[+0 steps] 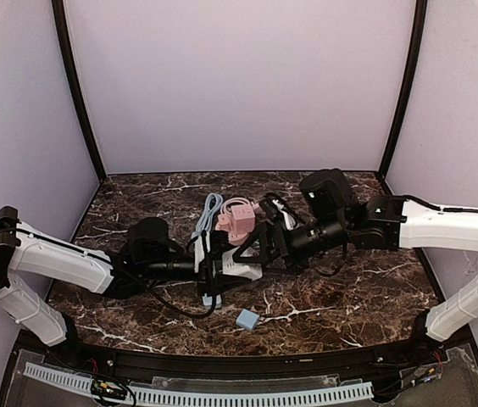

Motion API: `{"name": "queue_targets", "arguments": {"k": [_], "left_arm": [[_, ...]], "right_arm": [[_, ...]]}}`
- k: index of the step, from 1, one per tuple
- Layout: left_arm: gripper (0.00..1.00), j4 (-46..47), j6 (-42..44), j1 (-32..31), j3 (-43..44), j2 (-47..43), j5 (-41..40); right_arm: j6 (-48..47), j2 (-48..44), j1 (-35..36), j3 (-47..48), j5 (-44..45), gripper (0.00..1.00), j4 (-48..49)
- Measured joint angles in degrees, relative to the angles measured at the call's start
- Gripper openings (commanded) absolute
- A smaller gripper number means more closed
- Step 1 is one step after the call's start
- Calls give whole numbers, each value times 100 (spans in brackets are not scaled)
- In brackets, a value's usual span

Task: Insert the plug

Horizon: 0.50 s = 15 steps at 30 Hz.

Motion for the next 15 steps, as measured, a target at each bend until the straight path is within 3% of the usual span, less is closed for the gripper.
{"name": "queue_targets", "arguments": {"k": [6,15], "left_arm": [[1,267,0,0,-155,-164,-79],[1,472,0,-7,-236,-293,-105]], "right_arm": [[103,267,2,173,-122,93,33],[184,490,2,398,-251,74,96]]}}
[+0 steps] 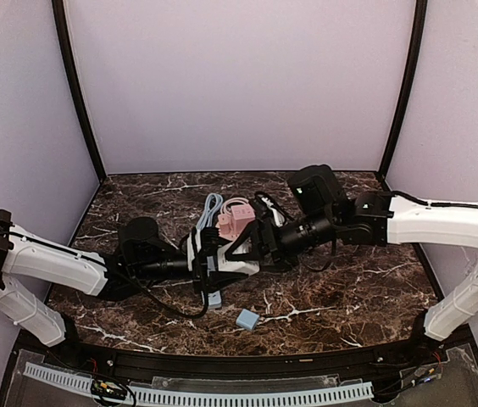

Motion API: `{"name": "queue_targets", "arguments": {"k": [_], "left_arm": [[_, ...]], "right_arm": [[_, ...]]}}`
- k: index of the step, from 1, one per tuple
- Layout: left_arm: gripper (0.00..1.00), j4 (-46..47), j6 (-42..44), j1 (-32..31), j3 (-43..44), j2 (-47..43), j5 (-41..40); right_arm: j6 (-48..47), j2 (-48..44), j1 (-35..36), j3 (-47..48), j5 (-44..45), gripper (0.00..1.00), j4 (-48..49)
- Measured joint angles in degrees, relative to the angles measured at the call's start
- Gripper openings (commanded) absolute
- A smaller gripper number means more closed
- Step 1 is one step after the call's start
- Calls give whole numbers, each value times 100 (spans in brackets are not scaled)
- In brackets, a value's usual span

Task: Insert the plug

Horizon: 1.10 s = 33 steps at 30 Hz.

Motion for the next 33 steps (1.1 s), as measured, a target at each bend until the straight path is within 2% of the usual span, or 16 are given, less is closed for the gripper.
{"name": "queue_targets", "arguments": {"k": [3,6,8,9,10,11,13,14,15,21,27,29,33], "left_arm": [[2,15,7,-22,-9,0,-61],[10,11,61,-76,-9,2,-168],[25,-17,146,-122,-15,4,-275],[41,-24,164,-144,-17,7,-317],[51,-28,173,-160,-20,4,-352],[67,-26,181,-173,-26,4,-389],[82,9,184,-214,-57,4,-492],[86,28,157,-243,-74,4,-538],[95,46,129,-271,-109,0,-612],[99,83,-291,-361,-479,-13,-1290],[98,-116,-1231,-479,-560,-17,-2702],[97,-483,-1652,-527,-505,-31,-3333],[93,-1823,-2839,-575,-4,-7,-4612]], "right_arm": [[22,74,0,59,-20,64,0],[44,153,-7,90,-26,48,-63],[72,164,-9,94,-26,39,-111],[52,164,-11,96,-28,34,-127],[26,164,-11,96,-26,30,-138],[-4,162,-11,96,-22,26,-146],[-48,162,-11,94,-2,20,-151],[-101,160,-2,90,39,19,-151],[-164,146,0,63,81,18,-149],[-525,-127,-59,-278,494,12,-278],[-868,-745,-588,-833,973,9,-485],[-946,-925,-782,-992,1154,9,-538],[-1084,-1233,-896,-1189,1493,9,-723]]}}
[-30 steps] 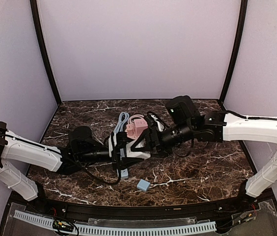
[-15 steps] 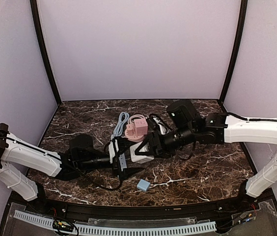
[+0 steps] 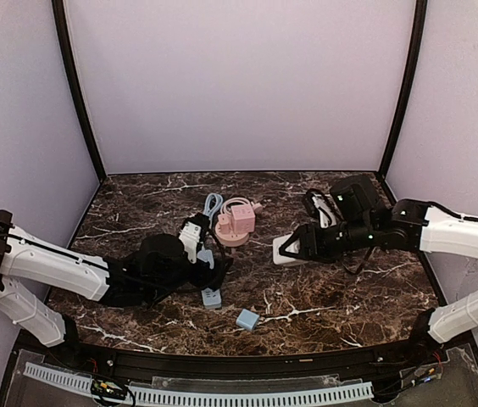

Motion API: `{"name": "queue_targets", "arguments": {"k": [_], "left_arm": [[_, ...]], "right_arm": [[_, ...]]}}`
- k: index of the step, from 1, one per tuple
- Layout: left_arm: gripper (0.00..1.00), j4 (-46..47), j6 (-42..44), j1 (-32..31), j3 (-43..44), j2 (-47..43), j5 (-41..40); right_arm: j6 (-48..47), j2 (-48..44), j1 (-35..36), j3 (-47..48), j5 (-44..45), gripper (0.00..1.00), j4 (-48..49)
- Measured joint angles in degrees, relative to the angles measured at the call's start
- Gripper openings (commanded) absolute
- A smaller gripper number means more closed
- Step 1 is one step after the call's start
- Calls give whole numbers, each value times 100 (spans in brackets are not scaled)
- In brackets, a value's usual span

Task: Insert the plug

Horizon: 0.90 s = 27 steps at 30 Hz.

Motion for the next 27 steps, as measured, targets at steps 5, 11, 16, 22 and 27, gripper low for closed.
{"name": "queue_targets", "arguments": {"k": [5,11,16,22,27], "left_arm": [[85,-1589,-1622,7,732,330,-968],[82,-2452,-2424,-4,1158,949,-1078],[68,-2940,-2883,-4,1453,1416,-1202],[58,-2968,-3034,-4,1517,1731,-1141],[53,-2929,-3073,0,1622,1862,-1045]], "right_arm": [[-79,-337,0,-157,308,9,-155],[-98,-614,0,-254,560,9,-319],[-90,-820,0,-385,627,9,-402],[-79,-927,0,-463,632,9,-437],[-79,-1001,0,-487,654,9,-450]]}}
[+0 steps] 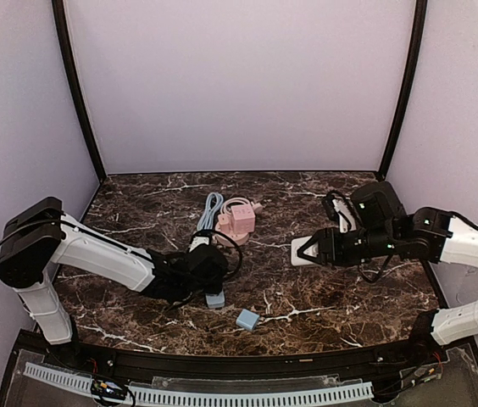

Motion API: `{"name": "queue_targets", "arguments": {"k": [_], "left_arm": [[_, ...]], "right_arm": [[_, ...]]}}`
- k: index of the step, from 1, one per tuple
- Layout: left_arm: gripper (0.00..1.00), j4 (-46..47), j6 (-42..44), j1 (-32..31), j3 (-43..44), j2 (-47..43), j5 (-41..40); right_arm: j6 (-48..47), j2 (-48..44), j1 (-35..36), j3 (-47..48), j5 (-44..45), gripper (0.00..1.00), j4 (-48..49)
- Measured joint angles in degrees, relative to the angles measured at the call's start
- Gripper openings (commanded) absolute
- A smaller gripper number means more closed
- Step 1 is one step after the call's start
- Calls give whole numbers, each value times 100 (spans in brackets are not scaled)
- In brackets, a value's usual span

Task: Insert the plug

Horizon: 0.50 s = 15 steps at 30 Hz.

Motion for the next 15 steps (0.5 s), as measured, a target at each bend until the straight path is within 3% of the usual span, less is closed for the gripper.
{"name": "queue_targets", "arguments": {"k": [15], "left_arm": [[45,216,-223,-133,94,155,-42]], "right_arm": [[2,-72,0,0,0,10,-155]]}}
